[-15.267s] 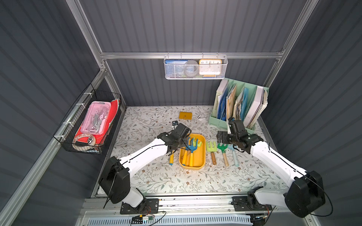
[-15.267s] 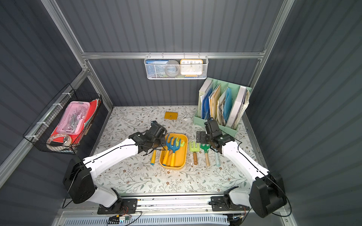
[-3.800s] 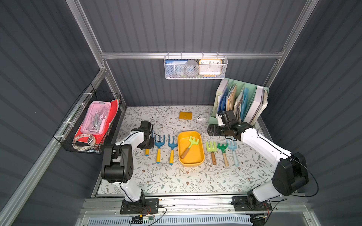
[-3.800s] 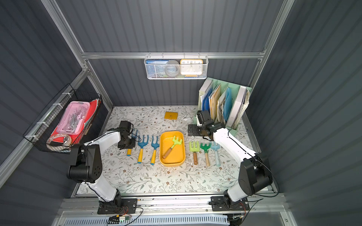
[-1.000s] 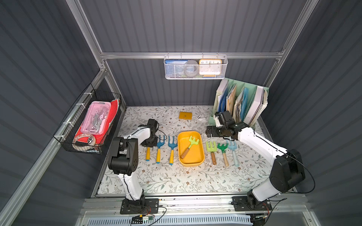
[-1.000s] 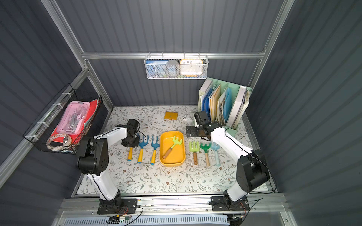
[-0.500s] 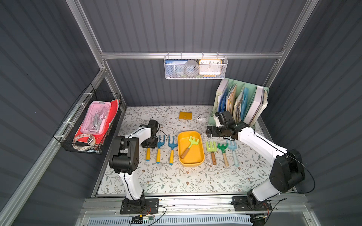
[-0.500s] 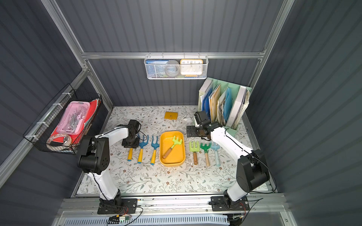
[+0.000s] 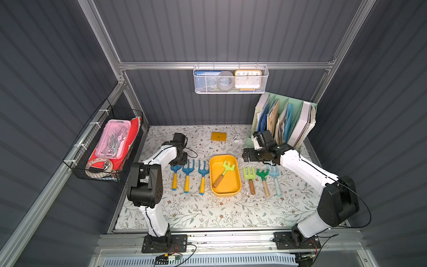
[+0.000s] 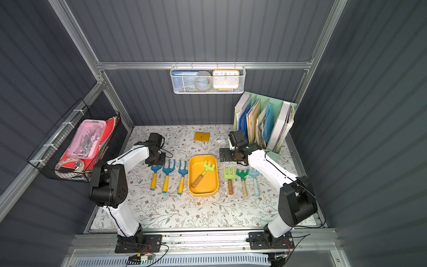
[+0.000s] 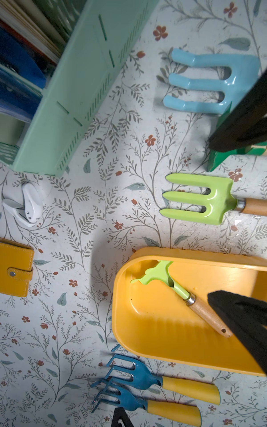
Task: Take the hand rake out of the storage box
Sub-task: Place the rake at the center of the board.
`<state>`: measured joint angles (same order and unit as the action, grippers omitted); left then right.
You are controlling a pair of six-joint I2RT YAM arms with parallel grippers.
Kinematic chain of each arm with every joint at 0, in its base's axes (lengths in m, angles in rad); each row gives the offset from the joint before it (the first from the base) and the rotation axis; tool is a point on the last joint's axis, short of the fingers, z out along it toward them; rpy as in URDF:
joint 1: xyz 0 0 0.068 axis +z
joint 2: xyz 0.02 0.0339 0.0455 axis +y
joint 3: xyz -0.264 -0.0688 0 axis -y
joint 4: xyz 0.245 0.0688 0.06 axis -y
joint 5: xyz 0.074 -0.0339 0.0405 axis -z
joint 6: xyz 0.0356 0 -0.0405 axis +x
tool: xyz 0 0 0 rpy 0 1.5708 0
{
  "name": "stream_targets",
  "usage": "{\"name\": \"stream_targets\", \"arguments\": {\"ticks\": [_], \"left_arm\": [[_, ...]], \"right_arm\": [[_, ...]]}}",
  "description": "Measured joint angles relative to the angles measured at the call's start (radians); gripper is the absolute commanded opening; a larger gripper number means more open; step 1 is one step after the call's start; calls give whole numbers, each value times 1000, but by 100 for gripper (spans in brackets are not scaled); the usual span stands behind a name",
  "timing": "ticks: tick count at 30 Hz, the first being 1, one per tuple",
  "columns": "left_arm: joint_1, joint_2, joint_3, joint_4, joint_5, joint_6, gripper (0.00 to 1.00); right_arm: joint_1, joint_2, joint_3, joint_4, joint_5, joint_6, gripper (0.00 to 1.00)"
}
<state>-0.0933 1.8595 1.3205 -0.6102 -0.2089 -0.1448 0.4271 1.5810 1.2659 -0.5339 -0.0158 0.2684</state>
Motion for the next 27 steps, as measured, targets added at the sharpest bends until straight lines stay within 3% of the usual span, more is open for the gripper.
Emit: {"name": "stream_targets", "arguments": {"ticks": [27], "left_arm": [[35, 55, -87, 117, -10, 5, 29]], "right_arm": [[5, 0, 0, -14, 9, 0, 99]]}}
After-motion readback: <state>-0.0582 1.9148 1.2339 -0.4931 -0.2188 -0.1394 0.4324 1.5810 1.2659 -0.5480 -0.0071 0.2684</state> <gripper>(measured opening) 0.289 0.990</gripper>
